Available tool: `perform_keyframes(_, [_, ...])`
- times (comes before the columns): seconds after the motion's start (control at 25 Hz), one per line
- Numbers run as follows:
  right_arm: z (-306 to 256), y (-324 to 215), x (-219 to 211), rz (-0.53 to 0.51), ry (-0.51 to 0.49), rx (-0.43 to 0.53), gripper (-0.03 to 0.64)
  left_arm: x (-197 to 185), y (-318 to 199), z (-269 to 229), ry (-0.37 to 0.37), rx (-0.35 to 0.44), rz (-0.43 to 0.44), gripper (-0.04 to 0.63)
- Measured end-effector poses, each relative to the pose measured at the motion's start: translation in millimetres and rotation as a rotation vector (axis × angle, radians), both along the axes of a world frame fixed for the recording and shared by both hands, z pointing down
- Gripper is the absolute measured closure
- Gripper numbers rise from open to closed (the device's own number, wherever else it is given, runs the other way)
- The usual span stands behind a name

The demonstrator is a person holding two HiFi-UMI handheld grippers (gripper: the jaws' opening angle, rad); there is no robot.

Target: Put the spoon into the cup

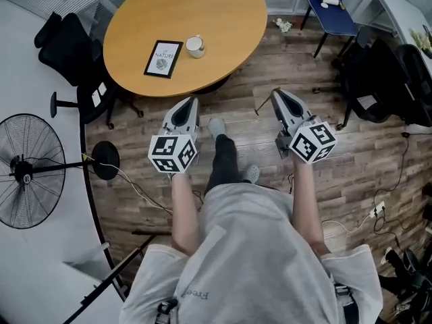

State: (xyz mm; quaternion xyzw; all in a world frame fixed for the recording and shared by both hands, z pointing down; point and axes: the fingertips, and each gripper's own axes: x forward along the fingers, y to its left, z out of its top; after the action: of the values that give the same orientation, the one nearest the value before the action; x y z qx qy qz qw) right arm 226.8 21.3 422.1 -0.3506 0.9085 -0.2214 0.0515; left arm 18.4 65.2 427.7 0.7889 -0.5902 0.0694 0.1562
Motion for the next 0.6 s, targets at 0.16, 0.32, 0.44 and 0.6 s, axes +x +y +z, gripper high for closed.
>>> perform_keyframes(0.16, [6.5,-27.7,-14.0,-0.005,0.011,-0.016,0.614,-10.4,-20.3,9.3,-0.001,-0.022,-0.003,0.586])
perform_keyframes(0.32, [11.7,-58.7,-48.9,-0.061,0.031,-0.020,0.614,-31.3,-42.2,18.9,0.006,-0.041,-0.034,0.586])
perform_keyframes(0.44, [11.9,-85.6,-80.4,-0.092,0.032,-0.014,0.614,-52.5,-63.9,23.0,0.004,-0.046,-0.047,0.586])
perform_keyframes(0.6, [15.1,-120.9,-122.7,-0.138,0.041,-0.022,0.614,-84.4,-100.2,28.5,0.023,-0.058,-0.080,0.586])
